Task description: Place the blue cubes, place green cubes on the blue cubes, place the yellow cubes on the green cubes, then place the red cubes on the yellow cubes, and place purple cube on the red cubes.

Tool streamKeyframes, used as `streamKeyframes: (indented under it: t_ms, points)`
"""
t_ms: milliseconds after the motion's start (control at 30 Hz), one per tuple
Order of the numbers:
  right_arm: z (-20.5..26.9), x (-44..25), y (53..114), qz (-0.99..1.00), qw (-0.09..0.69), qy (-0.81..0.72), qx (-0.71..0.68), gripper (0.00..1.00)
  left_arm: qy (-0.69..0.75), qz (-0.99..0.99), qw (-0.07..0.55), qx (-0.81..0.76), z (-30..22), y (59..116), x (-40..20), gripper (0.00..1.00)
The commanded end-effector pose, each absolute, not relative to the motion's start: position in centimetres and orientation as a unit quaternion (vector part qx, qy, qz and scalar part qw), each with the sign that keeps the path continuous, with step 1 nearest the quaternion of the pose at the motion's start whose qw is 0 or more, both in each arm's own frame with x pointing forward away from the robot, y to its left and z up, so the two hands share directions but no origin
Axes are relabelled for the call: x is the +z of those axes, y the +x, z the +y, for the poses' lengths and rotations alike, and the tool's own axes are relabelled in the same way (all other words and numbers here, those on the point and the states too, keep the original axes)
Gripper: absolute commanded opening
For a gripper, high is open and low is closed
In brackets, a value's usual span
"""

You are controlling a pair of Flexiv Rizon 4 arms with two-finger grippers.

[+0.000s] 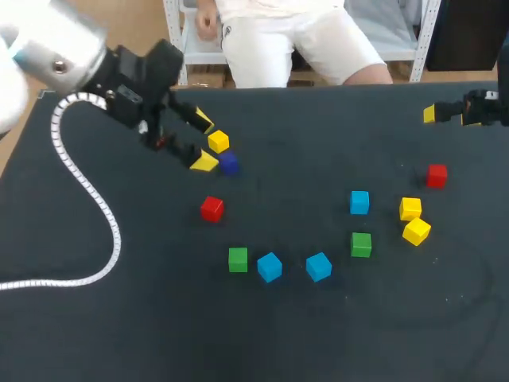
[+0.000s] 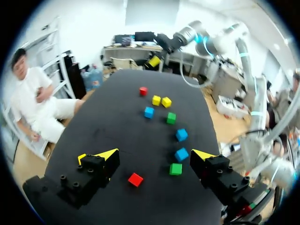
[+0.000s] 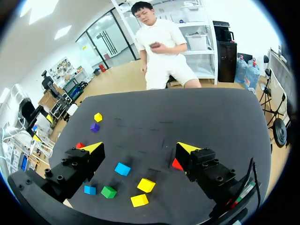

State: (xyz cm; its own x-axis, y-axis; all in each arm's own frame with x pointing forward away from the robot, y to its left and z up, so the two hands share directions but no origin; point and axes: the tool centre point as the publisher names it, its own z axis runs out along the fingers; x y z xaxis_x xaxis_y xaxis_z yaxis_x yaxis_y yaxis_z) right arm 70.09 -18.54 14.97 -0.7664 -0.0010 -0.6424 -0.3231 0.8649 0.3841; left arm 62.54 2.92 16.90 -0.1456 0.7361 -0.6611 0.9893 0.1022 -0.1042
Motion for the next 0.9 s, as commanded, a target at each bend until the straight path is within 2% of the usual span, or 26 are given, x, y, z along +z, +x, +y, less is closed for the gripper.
streamKeyframes:
  t_ms: [33,333,900]
  points:
    - [-18.5,15.0,70.0,0.908,0.330,-0.088,0.243,1.00,0.749,0.592,0.114,-0.275,2.5,64.4,15.2,1.00]
    - [-18.5,15.0,70.0,0.908,0.330,-0.088,0.243,1.00,0.709,0.631,0.116,-0.293,5.4,65.7,12.5,1.00]
    - [-18.5,15.0,70.0,0.908,0.330,-0.088,0.243,1.00,0.607,0.716,0.215,-0.270,4.3,66.7,11.4,1.00]
